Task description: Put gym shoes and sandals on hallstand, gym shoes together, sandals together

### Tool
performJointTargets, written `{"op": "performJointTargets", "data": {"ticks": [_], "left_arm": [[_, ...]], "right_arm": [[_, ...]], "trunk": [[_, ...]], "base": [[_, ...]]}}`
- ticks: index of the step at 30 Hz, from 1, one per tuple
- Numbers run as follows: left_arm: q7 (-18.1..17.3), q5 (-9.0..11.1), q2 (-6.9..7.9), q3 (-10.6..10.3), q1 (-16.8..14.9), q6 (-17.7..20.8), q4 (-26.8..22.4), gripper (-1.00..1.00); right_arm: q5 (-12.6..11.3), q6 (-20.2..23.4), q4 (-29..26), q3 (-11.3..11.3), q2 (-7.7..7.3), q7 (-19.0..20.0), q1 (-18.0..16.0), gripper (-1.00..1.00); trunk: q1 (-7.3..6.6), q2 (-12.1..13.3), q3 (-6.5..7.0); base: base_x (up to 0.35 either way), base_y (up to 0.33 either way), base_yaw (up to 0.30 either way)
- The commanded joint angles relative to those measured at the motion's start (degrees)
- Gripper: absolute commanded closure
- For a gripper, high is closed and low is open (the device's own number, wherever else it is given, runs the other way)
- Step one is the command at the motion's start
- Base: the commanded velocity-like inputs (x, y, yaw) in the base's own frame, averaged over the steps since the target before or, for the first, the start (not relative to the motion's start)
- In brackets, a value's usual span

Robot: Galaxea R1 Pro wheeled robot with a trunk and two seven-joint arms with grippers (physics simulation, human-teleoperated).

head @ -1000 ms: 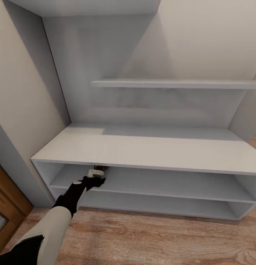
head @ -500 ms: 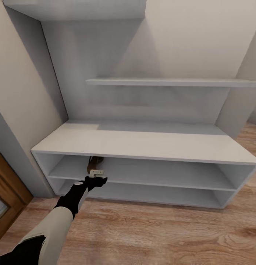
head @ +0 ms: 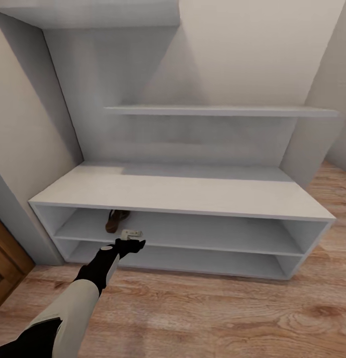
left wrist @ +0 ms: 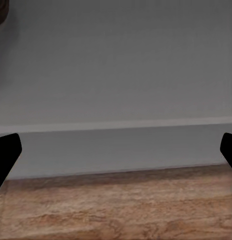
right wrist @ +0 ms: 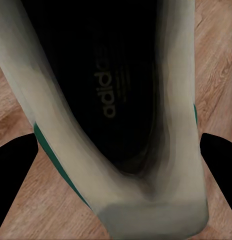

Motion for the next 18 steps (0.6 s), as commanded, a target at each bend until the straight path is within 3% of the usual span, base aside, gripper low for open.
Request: {"op": "performJointTargets", "data": {"ticks": [1,7,18], "left_arm": [[-0.47,-0.41,-0.08,0.48,-0.02,0.34,-0.14,-1.00],[-0.47,-0.40,-0.08,0.48,-0.02,0.34,-0.14,-1.00],[-0.47,-0.40,-0.13,0.48,-0.02,0.34,-0.10,-1.00]], "right_arm": [[0.60,0.24,-0.04,-0.05,0.00,0.56,-0.05,1.00],[0.69,0.25,-0.12,-0.01,0.01,0.51,-0.05,1.00],[0.76,0.25,-0.12,0.30,0.01,0.43,-0.05,1.00]], "trunk": [[-0.01,-0.02,-0.05],[-0.01,-0.02,-0.05],[-0.01,-0.02,-0.05]], "base": [[0.020,-0.033,0.000],[-0.024,-0.035,0.000],[-0.224,-0.215,0.000]]}}
